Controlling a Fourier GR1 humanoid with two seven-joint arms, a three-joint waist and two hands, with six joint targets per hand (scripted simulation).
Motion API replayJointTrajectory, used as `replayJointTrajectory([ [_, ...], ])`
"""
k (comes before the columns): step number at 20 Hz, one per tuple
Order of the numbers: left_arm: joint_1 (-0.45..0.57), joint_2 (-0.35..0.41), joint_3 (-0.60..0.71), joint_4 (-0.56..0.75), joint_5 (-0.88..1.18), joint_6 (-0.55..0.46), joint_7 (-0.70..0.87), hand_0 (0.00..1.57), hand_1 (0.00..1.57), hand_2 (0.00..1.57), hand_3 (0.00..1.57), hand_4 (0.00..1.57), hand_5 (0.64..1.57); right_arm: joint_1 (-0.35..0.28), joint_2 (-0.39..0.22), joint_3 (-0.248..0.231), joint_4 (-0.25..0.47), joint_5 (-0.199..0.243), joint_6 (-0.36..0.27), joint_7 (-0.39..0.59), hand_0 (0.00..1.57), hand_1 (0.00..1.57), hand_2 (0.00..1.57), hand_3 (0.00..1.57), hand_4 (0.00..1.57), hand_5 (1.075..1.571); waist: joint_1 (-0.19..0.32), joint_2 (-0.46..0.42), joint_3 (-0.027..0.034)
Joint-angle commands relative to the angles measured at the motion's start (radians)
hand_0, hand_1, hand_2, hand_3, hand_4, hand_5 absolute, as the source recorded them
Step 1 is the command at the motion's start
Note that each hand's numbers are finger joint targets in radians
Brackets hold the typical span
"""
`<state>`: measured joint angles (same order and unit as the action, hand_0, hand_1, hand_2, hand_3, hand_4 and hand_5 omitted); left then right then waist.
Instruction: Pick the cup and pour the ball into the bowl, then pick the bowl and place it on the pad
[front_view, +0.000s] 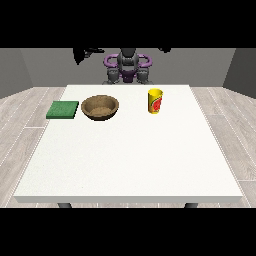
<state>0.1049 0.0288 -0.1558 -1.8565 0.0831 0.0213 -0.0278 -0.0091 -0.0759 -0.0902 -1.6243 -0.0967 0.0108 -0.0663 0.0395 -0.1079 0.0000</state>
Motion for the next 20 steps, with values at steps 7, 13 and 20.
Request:
replayJointTrajectory([
  [7, -0.257, 0.075, 0.172, 0.220, -0.052, 0.000, -0.172, 0.00, 0.00, 0.00, 0.00, 0.00, 1.283, -0.162, -0.029, -0.031, 0.115, -0.010, 0.054, -0.161, 0.00, 0.00, 0.00, 0.00, 0.00, 1.562, -0.060, 0.295, -0.0001],
  [13, -0.333, 0.125, 0.238, 0.414, -0.050, -0.042, -0.237, 0.00, 0.00, 0.00, 0.00, 0.00, 1.258, -0.231, -0.112, -0.095, 0.214, -0.043, 0.111, -0.156, 0.00, 0.00, 0.00, 0.00, 0.00, 1.560, -0.067, 0.272, -0.0001],
  [20, -0.447, 0.063, 0.243, 0.632, -0.107, 0.040, -0.370, 0.00, 0.00, 0.00, 0.00, 0.00, 1.236, -0.267, -0.112, -0.114, 0.354, -0.049, 0.135, -0.242, 0.00, 0.00, 0.00, 0.00, 0.00, 1.562, -0.088, 0.275, 0.0000],
])
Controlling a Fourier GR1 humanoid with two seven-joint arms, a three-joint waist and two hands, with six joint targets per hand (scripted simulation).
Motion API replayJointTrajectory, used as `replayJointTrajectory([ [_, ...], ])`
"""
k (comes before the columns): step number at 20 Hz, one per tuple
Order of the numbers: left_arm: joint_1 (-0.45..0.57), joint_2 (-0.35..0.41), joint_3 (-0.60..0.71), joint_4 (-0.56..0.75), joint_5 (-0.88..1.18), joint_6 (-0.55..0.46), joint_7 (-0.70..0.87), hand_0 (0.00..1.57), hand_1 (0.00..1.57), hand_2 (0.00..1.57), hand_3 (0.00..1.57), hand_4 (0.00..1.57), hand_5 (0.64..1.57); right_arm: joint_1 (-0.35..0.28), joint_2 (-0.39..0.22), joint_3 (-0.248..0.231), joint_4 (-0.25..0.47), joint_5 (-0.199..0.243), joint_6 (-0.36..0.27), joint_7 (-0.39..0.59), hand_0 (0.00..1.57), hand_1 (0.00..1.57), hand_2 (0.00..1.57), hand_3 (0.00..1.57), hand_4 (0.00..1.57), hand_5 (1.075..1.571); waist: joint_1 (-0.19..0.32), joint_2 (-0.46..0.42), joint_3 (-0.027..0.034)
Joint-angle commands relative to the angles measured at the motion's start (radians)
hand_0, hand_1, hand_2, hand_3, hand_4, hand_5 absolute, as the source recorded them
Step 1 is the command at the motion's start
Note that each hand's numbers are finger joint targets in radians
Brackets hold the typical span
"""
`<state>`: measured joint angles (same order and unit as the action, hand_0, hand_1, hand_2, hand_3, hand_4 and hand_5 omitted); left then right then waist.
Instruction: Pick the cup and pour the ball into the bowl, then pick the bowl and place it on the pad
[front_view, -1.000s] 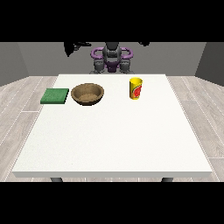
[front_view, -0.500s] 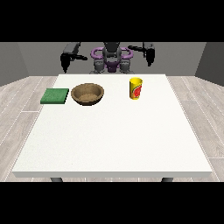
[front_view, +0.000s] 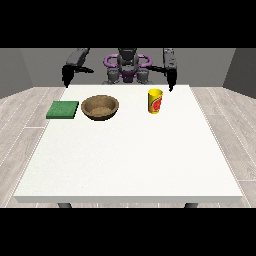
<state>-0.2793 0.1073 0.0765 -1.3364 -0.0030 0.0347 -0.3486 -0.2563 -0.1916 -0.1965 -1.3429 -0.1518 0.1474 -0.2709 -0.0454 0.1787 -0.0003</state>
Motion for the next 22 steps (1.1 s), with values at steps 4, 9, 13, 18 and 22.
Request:
replayJointTrajectory([
  [4, -0.062, -0.034, 0.032, 0.221, -0.038, 0.058, -0.192, 0.00, 0.00, 0.00, 0.00, 0.00, 1.232, -0.017, -0.055, -0.046, 0.087, -0.040, 0.079, -0.060, 0.00, 0.00, 0.00, 0.00, 0.00, 1.564, -0.039, 0.021, 0.0001],
  [9, -0.110, -0.061, 0.045, 0.328, -0.049, 0.099, -0.270, 0.00, 0.00, 0.00, 0.00, 0.00, 1.271, -0.015, -0.074, -0.064, 0.165, -0.041, 0.127, -0.159, 0.00, 0.00, 0.00, 0.00, 0.00, 1.559, -0.057, 0.069, 0.0002],
  [13, -0.170, 0.006, 0.100, 0.470, -0.004, 0.020, -0.330, 0.00, 0.00, 0.00, 0.00, 0.00, 1.254, -0.064, -0.089, -0.080, 0.183, -0.057, 0.110, -0.116, 0.00, 0.00, 0.00, 0.00, 0.00, 1.558, -0.036, 0.050, 0.0000],
  [18, -0.221, -0.035, 0.134, 0.574, 0.027, 0.045, -0.390, 0.66, 0.66, 0.91, 0.29, 0.00, 1.425, -0.063, -0.080, -0.063, 0.176, -0.050, 0.119, -0.133, 0.00, 0.00, 0.00, 0.00, 0.00, 1.558, -0.064, 0.081, -0.0002],
  [22, -0.184, 0.026, 0.102, 0.565, -0.198, 0.404, -0.407, 1.31, 1.31, 1.57, 1.57, 0.81, 1.515, -0.085, -0.124, -0.083, 0.158, -0.090, 0.184, -0.131, 0.00, 0.00, 0.00, 0.00, 0.00, 1.558, -0.154, 0.125, 0.0005],
])
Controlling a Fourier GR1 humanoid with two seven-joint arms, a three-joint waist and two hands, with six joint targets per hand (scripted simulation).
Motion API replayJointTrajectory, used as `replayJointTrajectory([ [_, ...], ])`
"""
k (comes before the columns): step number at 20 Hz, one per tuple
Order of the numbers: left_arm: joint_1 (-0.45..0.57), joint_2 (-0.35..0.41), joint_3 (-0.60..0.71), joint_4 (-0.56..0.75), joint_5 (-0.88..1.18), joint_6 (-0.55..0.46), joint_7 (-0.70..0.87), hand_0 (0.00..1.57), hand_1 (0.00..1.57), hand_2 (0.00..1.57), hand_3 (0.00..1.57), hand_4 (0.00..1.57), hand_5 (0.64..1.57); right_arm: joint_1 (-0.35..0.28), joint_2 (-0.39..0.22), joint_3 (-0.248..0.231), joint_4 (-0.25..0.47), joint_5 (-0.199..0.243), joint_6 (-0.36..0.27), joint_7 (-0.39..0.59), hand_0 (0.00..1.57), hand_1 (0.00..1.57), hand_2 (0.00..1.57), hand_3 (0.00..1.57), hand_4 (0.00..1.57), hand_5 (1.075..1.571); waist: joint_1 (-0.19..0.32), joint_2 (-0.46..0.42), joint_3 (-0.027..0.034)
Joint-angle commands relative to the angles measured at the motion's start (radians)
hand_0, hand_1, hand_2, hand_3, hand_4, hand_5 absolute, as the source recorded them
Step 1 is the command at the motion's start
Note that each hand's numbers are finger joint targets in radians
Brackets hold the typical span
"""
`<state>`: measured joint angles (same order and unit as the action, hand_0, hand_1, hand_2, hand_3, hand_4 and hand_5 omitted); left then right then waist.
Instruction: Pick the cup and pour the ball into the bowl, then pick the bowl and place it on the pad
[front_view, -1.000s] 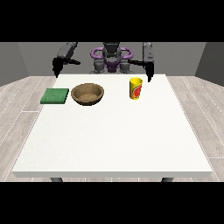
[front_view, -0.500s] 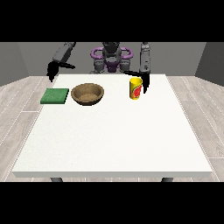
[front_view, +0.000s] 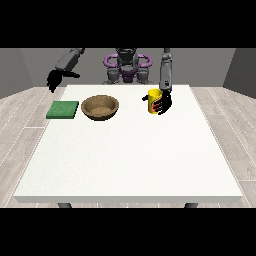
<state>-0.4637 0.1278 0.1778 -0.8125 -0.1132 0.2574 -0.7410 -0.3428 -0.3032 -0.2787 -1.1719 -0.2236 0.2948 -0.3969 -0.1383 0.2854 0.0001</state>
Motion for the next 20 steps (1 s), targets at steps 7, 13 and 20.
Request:
replayJointTrajectory([
  [7, -0.094, -0.017, -0.001, 0.120, -0.111, 0.253, -0.014, 1.35, 1.35, 1.57, 1.57, 0.88, 1.502, -0.017, -0.095, -0.055, 0.042, -0.030, 0.075, -0.039, 0.00, 0.00, 0.00, 0.00, 0.00, 1.556, -0.056, 0.037, -0.0002],
  [13, -0.083, -0.017, -0.180, 0.025, -0.308, 0.301, 0.239, 1.37, 1.37, 1.57, 1.57, 1.02, 1.532, -0.015, -0.160, -0.110, 0.263, -0.033, 0.093, -0.011, 0.00, 0.00, 0.06, 0.00, 0.00, 1.558, 0.065, -0.176, 0.0020],
  [20, -0.109, -0.097, -0.396, -0.014, -0.583, 0.345, 0.569, 1.38, 1.38, 1.57, 1.57, 1.14, 1.567, 0.071, -0.204, -0.132, 0.414, 0.000, 0.112, -0.054, 0.00, 0.00, 0.00, 0.00, 0.00, 1.560, 0.179, -0.337, 0.0033],
])
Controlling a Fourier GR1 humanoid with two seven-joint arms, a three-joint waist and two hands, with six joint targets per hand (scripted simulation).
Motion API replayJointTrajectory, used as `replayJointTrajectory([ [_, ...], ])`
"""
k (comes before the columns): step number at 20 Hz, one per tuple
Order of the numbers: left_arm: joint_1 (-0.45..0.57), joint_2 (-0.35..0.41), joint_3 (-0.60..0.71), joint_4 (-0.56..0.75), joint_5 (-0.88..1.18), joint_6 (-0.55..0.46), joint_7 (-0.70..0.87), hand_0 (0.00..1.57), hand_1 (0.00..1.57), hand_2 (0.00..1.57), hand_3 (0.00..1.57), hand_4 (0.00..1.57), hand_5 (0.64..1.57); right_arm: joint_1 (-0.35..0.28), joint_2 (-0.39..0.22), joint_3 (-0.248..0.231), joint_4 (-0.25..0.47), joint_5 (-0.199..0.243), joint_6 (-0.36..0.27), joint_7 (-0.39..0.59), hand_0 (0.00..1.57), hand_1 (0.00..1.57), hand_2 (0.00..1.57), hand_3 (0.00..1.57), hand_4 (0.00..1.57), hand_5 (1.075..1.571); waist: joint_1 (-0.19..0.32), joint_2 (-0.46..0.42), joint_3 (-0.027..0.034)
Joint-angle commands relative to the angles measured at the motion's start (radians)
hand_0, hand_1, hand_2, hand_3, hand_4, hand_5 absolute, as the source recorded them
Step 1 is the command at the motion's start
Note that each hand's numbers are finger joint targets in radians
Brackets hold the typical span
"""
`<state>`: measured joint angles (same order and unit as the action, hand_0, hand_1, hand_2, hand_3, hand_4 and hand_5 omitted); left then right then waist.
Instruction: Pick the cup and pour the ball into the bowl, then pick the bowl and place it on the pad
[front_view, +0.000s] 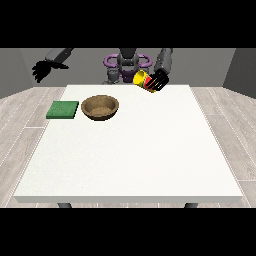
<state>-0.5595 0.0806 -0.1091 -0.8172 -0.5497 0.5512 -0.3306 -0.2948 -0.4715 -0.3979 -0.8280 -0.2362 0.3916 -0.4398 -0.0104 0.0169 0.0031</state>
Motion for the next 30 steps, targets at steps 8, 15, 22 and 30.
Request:
replayJointTrajectory([
  [8, -0.110, -0.066, -0.170, -0.065, -0.328, -0.019, 0.377, 1.37, 1.37, 1.57, 1.57, 1.11, 1.566, 0.022, 0.040, 0.000, 0.130, 0.044, -0.055, -0.129, 0.00, 0.00, 0.08, 0.00, 0.00, 1.554, 0.073, -0.035, -0.0018],
  [15, -0.111, -0.080, -0.310, -0.106, -0.505, -0.087, 0.526, 1.02, 1.02, 1.57, 1.57, 0.95, 1.570, 0.016, -0.046, -0.018, 0.203, 0.030, 0.030, -0.112, 0.00, 0.00, 0.05, 0.00, 0.00, 1.550, 0.069, -0.067, -0.0017],
  [22, -0.207, -0.080, -0.409, -0.090, -0.660, -0.115, 0.705, 0.55, 0.55, 1.57, 1.57, 0.93, 1.565, -0.106, 0.005, 0.029, 0.182, 0.061, -0.054, -0.065, 0.00, 0.00, 0.00, 0.18, 0.00, 1.534, 0.027, -0.011, -0.0025],
  [30, -0.229, -0.081, -0.554, -0.148, -0.799, -0.194, 0.787, 0.28, 0.28, 1.57, 1.57, 0.86, 1.570, -0.183, -0.010, 0.023, 0.210, 0.052, -0.050, -0.072, 0.00, 0.00, 0.00, 0.30, 0.00, 1.528, 0.017, 0.050, -0.0022],
])
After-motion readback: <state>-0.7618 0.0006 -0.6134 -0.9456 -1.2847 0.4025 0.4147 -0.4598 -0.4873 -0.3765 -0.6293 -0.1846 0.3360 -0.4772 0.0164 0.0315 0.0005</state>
